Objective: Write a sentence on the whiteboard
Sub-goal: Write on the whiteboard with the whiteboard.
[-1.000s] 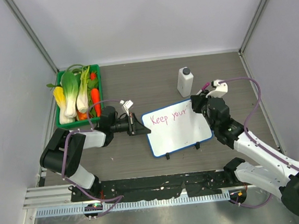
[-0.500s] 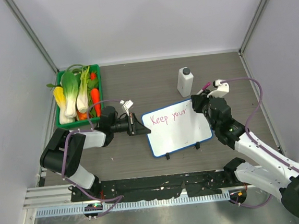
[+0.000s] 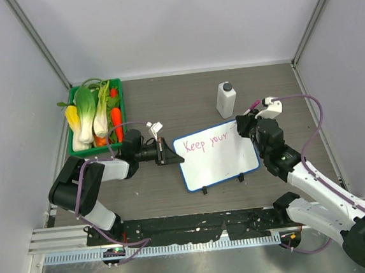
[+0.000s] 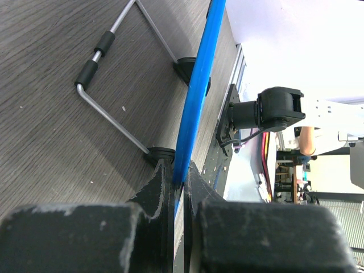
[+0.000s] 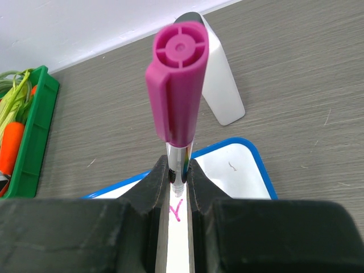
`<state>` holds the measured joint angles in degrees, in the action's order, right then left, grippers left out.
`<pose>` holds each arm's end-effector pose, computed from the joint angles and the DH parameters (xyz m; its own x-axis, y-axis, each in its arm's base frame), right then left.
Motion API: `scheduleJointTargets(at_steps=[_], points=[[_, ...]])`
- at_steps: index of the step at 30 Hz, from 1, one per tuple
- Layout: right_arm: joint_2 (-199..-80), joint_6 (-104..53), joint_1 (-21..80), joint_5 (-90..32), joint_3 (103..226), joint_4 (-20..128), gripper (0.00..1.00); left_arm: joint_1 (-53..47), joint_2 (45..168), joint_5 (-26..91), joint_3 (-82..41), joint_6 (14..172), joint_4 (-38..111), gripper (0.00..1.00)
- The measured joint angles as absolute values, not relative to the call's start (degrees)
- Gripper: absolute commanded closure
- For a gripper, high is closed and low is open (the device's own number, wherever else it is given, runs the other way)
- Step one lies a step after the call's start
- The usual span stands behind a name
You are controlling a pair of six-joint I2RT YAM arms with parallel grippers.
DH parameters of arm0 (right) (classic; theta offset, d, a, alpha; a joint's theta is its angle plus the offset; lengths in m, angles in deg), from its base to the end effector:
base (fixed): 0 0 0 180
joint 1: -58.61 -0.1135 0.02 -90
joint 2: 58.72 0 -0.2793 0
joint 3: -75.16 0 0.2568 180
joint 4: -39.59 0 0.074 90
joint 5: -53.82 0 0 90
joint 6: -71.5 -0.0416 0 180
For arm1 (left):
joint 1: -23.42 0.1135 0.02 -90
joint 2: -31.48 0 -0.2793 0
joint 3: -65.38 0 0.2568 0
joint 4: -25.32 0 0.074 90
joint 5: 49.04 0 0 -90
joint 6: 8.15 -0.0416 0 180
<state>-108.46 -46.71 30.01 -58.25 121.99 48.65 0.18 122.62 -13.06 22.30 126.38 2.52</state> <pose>0.1884 0.0849 0.2903 -0.2176 0.3803 -0.8989 -0.0205 0.9190 0.3938 0.2497 -0.1439 0.1597 -0.9137 -0.0560 -0.4026 0.3697 0.2971 -0.8804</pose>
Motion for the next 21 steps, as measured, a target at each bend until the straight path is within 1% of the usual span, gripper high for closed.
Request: scheduleJointTargets(at_steps=[6,21], points=[[-109.1,-45.8,31.0,-58.1,122.0,48.7,0.99,0.2,122.6,-13.0,22.3,126.4,2.5,1.00],[-115.0,-42.4,32.7,-56.3,125.1,47.9,0.99,0.2,122.6,-13.0,22.3,126.4,2.5,1.00]])
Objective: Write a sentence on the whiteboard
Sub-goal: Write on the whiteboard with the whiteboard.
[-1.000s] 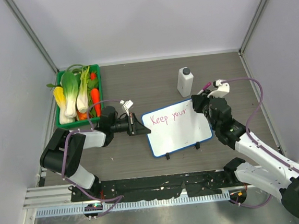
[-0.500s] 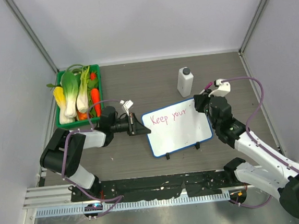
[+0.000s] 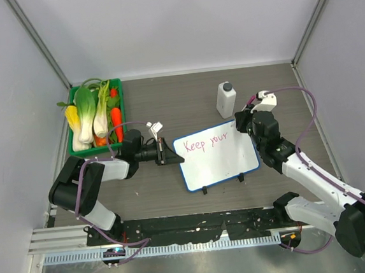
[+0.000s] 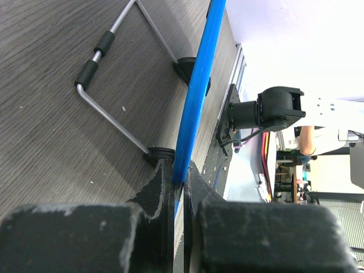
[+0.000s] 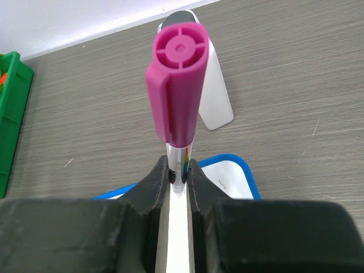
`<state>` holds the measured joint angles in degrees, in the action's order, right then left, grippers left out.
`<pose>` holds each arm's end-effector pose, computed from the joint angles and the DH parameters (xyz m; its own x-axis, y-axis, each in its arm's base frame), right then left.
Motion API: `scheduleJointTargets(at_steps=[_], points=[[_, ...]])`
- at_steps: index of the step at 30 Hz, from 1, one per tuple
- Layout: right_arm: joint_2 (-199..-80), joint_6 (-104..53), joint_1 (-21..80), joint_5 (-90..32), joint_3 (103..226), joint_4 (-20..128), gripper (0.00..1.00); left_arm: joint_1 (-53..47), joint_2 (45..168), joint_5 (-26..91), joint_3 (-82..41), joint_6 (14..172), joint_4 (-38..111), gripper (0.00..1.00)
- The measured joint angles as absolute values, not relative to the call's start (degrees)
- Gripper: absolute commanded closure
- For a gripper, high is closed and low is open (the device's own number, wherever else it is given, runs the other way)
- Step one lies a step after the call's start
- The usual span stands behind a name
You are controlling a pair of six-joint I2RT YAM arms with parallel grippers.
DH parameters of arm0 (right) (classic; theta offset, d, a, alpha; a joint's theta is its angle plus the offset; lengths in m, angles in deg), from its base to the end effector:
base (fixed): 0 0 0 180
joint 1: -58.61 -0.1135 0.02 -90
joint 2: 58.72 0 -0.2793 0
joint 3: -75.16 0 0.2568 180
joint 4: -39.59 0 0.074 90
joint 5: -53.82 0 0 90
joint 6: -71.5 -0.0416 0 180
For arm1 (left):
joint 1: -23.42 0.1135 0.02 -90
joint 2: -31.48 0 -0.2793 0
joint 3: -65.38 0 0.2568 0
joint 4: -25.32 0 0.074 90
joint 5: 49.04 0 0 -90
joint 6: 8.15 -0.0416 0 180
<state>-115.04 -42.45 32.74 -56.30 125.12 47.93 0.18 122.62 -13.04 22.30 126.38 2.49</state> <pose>0.2129 0.0873 0.2888 -0.2535 0.3007 -0.9194 -0.0081 0.9498 0.3129 0.2497 -0.1439 0.1598 -0.9134 -0.0563 -0.4030 0.3701 0.2971 -0.8802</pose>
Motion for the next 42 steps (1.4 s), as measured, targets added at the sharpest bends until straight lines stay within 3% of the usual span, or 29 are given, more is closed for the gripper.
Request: scheduleJointTargets(at_steps=[42], points=[[-115.1,-42.6,33.4,-53.2,122.6,47.1,0.99,0.1,122.6,-13.0,22.0,126.3,3.6,1.00]])
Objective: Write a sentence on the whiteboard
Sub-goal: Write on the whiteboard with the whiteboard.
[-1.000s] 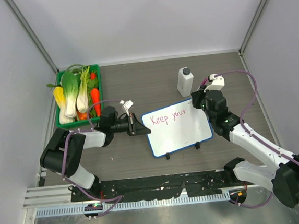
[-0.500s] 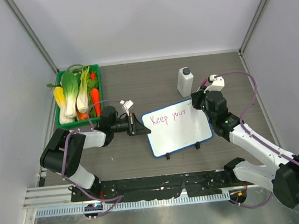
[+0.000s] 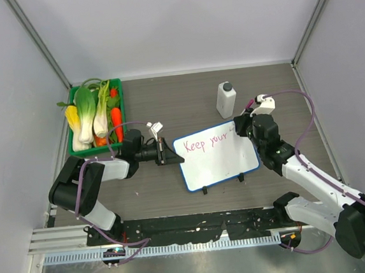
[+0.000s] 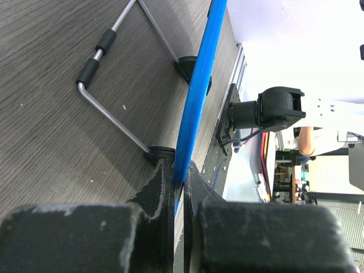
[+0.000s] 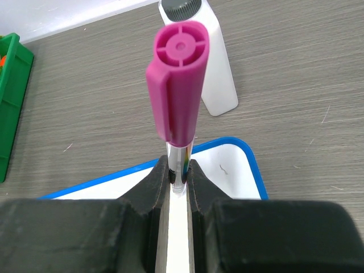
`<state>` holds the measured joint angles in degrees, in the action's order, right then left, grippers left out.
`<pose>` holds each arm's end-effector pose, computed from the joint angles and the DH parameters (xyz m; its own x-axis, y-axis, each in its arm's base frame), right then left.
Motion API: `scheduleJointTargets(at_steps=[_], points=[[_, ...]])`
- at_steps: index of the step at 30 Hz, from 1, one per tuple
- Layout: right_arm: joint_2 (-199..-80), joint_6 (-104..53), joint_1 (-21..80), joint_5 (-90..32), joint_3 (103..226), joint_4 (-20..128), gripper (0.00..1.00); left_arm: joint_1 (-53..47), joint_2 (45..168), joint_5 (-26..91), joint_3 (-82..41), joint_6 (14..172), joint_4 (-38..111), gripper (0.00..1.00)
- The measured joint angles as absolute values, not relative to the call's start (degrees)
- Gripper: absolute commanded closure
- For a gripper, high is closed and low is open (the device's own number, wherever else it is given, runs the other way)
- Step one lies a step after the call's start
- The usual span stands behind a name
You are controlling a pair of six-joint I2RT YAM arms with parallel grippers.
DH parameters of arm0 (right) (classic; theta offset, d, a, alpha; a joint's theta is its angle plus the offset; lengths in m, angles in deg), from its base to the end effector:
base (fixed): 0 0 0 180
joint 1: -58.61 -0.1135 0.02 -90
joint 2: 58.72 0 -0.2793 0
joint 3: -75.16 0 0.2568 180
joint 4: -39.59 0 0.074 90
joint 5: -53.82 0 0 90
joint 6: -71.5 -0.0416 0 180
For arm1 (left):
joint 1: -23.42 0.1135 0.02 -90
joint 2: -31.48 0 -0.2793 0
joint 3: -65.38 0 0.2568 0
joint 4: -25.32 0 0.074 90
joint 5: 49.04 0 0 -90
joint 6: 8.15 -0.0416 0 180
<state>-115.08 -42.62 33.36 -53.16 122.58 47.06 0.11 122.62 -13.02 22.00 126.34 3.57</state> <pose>0.2115 0.0863 0.2740 -0.2964 0.2923 -0.9092 -0.0367 0.9478 0.3167 0.2500 -0.1443 0.1594 -0.9182 -0.0531 -0.3926 0.3600 0.3017 -0.8828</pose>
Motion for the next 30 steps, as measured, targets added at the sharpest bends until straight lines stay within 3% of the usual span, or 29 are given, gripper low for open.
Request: scheduleJointTargets(at_steps=[30], points=[[-111.6,-44.1,33.4,-51.7,120.3,50.4,0.99,-0.1,122.6,-12.8,22.0,126.4,3.6,1.00]])
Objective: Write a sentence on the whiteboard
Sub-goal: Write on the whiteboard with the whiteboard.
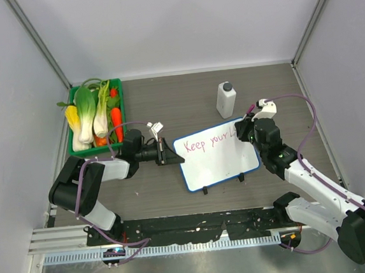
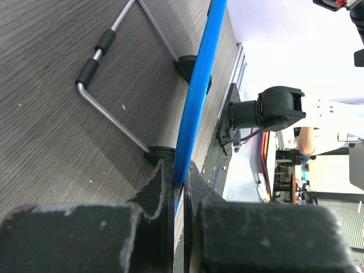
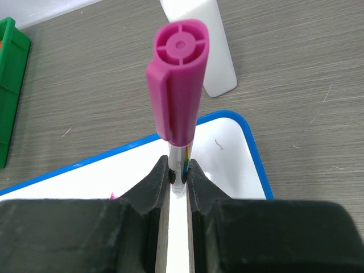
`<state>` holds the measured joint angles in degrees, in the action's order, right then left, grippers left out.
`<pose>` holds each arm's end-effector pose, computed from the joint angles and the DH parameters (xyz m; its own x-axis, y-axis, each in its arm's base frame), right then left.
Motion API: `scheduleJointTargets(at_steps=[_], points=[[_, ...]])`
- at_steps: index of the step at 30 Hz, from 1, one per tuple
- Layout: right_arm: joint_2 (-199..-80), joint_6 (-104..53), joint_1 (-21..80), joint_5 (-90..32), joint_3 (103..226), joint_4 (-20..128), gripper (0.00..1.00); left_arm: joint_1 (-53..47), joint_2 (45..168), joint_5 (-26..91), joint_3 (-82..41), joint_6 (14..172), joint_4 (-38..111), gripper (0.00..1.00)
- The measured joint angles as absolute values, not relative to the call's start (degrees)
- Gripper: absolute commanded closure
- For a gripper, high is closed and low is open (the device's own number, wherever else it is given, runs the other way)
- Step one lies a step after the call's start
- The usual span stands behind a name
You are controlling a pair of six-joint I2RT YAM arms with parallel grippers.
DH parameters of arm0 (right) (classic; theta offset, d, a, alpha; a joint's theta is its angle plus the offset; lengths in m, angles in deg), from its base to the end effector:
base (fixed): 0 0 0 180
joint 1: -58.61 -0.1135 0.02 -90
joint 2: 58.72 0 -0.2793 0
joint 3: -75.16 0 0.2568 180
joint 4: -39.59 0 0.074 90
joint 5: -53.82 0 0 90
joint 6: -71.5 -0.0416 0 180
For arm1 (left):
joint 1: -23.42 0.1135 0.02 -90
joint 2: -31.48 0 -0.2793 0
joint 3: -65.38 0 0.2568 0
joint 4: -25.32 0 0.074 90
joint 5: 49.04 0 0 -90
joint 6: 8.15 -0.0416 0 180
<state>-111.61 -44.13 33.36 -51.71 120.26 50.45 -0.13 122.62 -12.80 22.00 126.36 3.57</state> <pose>0.1983 0.0812 0.2649 -0.3393 0.3008 -0.8913 -0.0386 0.9423 0.3326 0.2495 -0.1453 0.1594 -0.9181 -0.0519 -0.3929 0.3605 0.3028 -0.8823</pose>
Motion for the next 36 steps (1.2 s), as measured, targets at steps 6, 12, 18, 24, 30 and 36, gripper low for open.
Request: scheduleJointTargets(at_steps=[6,12,18,24,30,36], points=[[-112.2,-44.2,33.4,-52.2,120.4,50.2,0.99,-0.2,122.6,-12.8,22.0,126.4,3.6,1.00],[-112.4,-44.2,33.4,-53.2,120.8,50.0,0.99,-0.2,122.6,-12.8,22.0,126.3,3.6,1.00],[-112.7,-44.1,33.4,-53.5,120.9,49.6,0.98,-0.2,122.6,-12.8,22.0,126.3,3.6,1.00],[-113.6,-44.1,33.4,-53.7,121.4,48.8,0.99,-0.2,122.6,-12.8,22.0,126.3,3.8,1.00],[-114.5,-43.8,33.4,-54.3,122.5,48.4,0.99,-0.2,122.6,-12.8,22.0,126.2,3.8,1.00],[-114.7,-43.7,33.4,-55.5,122.8,48.4,0.99,-0.3,122.6,-12.8,22.0,126.1,3.8,1.00]])
